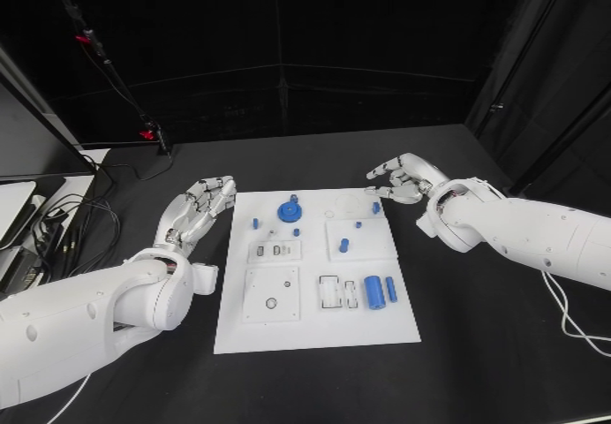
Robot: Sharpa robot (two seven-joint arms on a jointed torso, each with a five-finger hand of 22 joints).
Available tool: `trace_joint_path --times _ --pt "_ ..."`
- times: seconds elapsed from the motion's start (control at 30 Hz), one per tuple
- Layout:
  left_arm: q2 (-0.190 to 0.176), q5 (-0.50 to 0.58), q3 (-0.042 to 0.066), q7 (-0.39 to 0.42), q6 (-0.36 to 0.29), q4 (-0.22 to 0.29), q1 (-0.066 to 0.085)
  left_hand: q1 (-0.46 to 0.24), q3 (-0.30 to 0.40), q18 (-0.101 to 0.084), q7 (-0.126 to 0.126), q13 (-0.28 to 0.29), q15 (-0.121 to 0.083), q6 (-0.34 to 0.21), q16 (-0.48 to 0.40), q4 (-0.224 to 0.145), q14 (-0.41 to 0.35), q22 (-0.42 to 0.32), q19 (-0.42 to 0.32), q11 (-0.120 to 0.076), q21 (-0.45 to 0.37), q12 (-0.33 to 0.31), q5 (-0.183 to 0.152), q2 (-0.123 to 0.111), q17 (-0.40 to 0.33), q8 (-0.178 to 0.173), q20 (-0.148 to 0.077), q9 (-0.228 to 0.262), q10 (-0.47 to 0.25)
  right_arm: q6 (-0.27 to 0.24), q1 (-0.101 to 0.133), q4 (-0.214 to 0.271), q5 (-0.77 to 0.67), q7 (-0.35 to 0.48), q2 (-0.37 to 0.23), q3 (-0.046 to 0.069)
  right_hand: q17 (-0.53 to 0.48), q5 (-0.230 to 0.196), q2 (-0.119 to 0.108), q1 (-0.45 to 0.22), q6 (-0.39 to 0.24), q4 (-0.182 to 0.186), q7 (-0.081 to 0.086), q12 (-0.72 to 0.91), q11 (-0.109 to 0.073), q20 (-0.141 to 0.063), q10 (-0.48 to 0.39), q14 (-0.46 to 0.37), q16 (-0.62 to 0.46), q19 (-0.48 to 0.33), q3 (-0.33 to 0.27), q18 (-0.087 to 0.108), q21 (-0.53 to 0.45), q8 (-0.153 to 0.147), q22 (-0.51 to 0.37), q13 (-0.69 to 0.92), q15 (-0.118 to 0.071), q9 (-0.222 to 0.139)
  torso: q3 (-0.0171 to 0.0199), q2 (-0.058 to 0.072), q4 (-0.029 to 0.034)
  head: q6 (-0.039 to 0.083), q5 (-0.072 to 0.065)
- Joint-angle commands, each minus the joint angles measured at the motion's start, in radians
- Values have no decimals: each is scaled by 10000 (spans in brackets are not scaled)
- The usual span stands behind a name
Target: Assemble the parts on the task board
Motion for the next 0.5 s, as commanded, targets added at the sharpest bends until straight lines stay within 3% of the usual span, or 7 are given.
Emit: trace_joint_path --times 0.03,0.5 --pt "-13 -57 8 2140 80 12 7 86 -79 17 1604 7 -6 49 43 4 81 10 11 -3 68 23 50 31 11 -46 -9 -2 38 481 -75 -212 -661 -198 55 8 2635 -107 18 123 -143 17 -15 25 -135 -117 1059 1038 25 1058 -84 -74 32 -81 2635 2633 -88 -21 7 7 4 17 -39" --pt "-45 -57 8 2149 69 20 -3 105 -94 17 1605 7 -8 57 48 5 88 7 10 -4 71 27 68 35 11 -47 -8 -2 47 1187 -302 -735 -872 -530 149 8 2635 -203 -44 214 -508 71 -63 25 -225 -223 1059 1038 25 1058 -217 -74 32 -110 2635 2633 -186 -56 -11 8 2 -19 -73"
